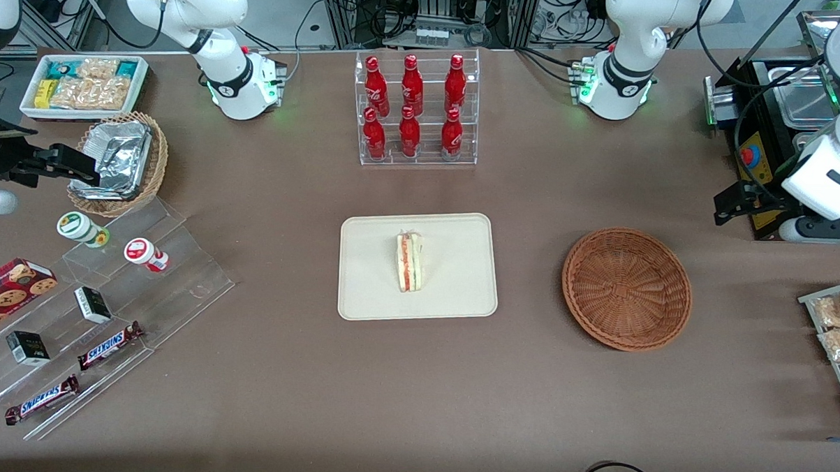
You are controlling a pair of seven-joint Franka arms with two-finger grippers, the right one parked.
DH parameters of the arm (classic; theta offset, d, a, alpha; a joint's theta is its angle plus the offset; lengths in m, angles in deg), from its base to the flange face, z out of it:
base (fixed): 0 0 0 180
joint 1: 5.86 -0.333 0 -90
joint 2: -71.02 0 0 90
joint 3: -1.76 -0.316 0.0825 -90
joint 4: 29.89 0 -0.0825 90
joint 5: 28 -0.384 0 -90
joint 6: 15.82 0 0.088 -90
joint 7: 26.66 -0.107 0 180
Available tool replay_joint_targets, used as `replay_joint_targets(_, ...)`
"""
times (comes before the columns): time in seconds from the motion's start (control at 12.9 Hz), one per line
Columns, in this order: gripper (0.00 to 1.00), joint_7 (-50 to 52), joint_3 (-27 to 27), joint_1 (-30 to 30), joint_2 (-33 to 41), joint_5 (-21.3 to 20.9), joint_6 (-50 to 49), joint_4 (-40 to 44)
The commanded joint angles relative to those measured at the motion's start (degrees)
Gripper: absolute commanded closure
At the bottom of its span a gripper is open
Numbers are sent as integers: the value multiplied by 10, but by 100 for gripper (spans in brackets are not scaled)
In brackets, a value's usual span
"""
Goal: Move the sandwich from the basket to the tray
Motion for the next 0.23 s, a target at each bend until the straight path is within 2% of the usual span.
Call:
replay_joint_targets(0.0, 0, -14, 10, -6, -8, 2, -25, 39)
replay_joint_targets(0.16, 0, -12, 10, -3, -20, 4, -26, 57)
